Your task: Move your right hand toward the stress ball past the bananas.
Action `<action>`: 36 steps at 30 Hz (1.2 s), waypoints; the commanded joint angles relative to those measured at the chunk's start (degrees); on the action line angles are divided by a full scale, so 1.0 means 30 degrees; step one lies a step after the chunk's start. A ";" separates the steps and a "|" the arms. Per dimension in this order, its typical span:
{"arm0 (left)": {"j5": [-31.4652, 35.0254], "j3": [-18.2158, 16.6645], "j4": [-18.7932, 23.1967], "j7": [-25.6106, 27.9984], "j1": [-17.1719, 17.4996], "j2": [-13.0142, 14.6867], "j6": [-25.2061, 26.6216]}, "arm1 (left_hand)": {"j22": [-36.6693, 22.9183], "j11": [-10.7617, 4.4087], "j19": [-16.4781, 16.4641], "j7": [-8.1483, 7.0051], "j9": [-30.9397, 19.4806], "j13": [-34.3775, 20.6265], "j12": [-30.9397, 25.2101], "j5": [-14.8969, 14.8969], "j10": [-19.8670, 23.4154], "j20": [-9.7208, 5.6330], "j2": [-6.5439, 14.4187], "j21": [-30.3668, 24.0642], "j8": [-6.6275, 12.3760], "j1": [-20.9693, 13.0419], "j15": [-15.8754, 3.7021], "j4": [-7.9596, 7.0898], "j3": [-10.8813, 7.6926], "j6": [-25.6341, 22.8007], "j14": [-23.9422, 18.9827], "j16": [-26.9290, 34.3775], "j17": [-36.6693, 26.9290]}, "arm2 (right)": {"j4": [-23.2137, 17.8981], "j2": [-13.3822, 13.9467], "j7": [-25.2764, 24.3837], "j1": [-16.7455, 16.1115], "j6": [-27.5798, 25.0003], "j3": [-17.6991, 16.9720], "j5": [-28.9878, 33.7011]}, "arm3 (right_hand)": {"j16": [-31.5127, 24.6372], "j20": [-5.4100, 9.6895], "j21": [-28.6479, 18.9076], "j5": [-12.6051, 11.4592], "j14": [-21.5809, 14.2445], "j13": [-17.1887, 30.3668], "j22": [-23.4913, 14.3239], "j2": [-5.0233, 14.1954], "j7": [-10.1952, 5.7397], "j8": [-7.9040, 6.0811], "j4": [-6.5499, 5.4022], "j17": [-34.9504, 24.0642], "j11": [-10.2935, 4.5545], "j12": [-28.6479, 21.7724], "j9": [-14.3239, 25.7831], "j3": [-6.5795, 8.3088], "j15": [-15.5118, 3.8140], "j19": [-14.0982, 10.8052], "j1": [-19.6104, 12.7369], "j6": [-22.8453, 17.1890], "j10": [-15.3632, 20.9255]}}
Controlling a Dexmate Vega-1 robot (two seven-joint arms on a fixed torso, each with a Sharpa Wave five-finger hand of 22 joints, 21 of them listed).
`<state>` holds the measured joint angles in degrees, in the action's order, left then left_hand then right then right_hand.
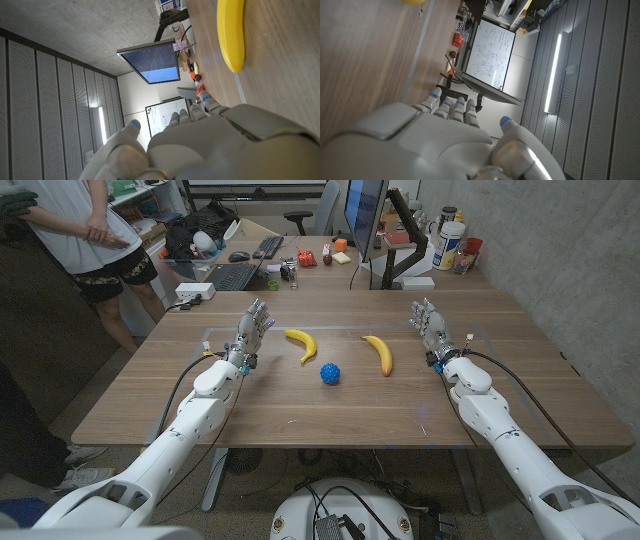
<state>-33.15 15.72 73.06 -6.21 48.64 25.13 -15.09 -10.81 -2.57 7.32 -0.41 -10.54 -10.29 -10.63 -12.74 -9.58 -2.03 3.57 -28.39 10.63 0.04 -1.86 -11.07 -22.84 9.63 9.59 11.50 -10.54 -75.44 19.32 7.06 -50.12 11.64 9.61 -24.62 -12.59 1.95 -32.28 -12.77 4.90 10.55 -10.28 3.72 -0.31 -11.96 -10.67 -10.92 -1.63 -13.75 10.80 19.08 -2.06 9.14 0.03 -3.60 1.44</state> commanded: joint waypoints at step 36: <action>0.1171 -0.1279 -0.1574 -0.1434 -0.0654 -0.1395 0.0172 | -0.0048 0.0042 0.0096 0.0028 -0.0047 -0.0076 -0.0081 -0.0265 -0.0116 -0.1052 0.2110 0.0001 0.0107 -0.0037 -0.0238 0.0008 0.0186 0.1518 0.0521 0.0101 -0.0067 | 0.0143 -0.1112 0.0241 0.0758 0.0883 -0.0956 0.4867 | 0.0144 0.1591 0.0150 0.0063 -0.0432 0.0075 -0.0028 0.2291 -0.0188 -0.0110 0.0435 0.0122 -0.0103 -0.0085 0.0100 0.0750 -0.0468 -0.0282 -0.0801 -0.0661 0.0621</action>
<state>-30.15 12.33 69.94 -9.85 47.57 21.83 -14.42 -10.79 -2.57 7.31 -0.41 -10.53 -10.28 -10.63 -13.14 -9.57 -2.02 3.57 -28.39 10.63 0.04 -1.85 -11.12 -22.41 9.63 9.59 11.50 -10.53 -75.59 16.09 8.45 -48.60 12.22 6.64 -13.35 -12.20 2.03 -31.94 -12.77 3.76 10.53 -10.27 4.68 -1.04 -11.97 -9.33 -10.39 -1.83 -13.74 10.79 20.74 -1.95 8.44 -1.86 -4.92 2.68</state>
